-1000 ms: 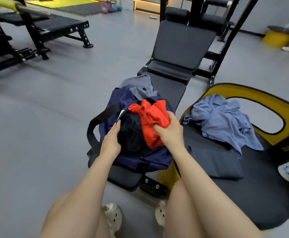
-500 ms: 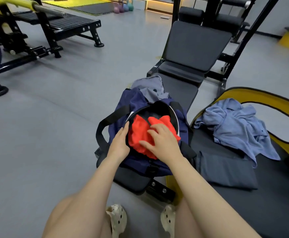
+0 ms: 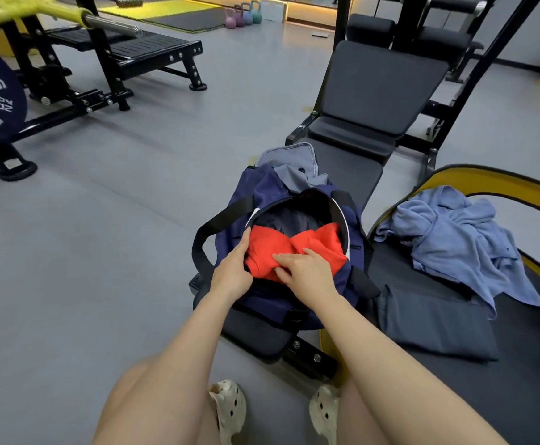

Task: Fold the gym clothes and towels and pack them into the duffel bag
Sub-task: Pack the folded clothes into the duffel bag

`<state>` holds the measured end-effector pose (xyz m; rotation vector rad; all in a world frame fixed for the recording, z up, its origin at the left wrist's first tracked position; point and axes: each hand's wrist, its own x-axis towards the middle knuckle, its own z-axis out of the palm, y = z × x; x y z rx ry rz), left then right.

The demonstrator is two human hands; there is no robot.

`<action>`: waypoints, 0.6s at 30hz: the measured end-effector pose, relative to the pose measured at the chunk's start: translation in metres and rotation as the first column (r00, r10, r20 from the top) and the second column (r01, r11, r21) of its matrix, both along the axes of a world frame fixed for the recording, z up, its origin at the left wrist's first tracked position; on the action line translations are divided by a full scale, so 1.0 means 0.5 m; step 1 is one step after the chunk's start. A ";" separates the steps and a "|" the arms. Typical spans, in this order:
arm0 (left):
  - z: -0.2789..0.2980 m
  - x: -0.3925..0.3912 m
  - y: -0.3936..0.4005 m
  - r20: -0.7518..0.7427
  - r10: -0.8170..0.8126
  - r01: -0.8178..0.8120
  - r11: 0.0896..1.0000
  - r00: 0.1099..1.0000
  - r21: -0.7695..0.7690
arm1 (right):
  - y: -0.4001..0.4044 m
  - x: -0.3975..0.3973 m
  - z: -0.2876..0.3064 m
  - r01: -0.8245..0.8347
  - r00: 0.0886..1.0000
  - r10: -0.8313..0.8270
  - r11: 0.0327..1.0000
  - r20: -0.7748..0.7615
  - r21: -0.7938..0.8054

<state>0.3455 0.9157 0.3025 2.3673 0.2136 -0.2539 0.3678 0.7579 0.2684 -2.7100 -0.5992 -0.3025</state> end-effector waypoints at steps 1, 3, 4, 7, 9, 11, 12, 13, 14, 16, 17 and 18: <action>0.000 0.001 0.001 -0.006 0.000 0.000 1.000 1.000 -0.003 | 0.004 0.002 0.003 -0.022 1.000 0.021 1.000 0.021 0.014; 0.003 0.000 0.003 -0.020 0.007 -0.007 1.000 1.000 -0.013 | 0.012 0.007 0.006 -0.128 0.981 0.120 0.991 -0.151 -0.043; 0.006 0.000 0.004 -0.024 0.009 -0.009 1.000 1.000 -0.020 | 0.015 0.007 0.005 -0.189 0.936 0.161 0.980 -0.314 -0.060; 0.017 -0.001 0.002 -0.029 -0.001 0.000 1.000 1.000 -0.016 | 0.026 0.001 -0.007 -0.261 0.787 0.164 0.962 -0.594 -0.081; 0.021 0.001 -0.002 -0.010 -0.014 0.014 1.000 1.000 0.014 | 0.032 -0.004 -0.014 -0.276 0.744 0.147 0.956 -0.652 -0.099; 0.016 0.004 -0.004 0.013 -0.025 0.025 1.000 1.000 -0.008 | 0.034 -0.005 -0.015 -0.285 0.726 0.136 0.951 -0.674 -0.116; 0.014 0.005 -0.005 0.022 -0.026 0.027 0.999 0.999 -0.034 | 0.033 -0.005 -0.014 -0.286 0.726 0.135 0.951 -0.674 -0.117; 0.013 0.007 -0.006 0.031 -0.029 0.030 0.999 0.999 -0.045 | 0.033 -0.004 -0.013 -0.279 0.725 0.136 0.954 -0.676 -0.107; 0.014 0.006 -0.010 0.038 -0.037 0.038 0.999 0.999 -0.034 | 0.032 -0.005 -0.010 -0.268 0.726 0.141 0.959 -0.673 -0.088; 0.018 0.003 -0.019 0.061 -0.062 0.063 0.998 0.996 -0.009 | 0.026 -0.004 -0.002 -0.249 0.765 0.180 0.968 -0.618 -0.026; 0.021 0.001 -0.023 0.084 -0.071 0.071 0.997 0.994 0.001 | 0.019 -0.002 0.007 -0.236 0.806 0.212 0.971 -0.553 0.029; 0.019 0.001 -0.027 0.109 -0.079 0.076 0.997 0.991 0.027 | 0.010 0.001 0.018 -0.216 0.853 0.241 0.970 -0.463 0.106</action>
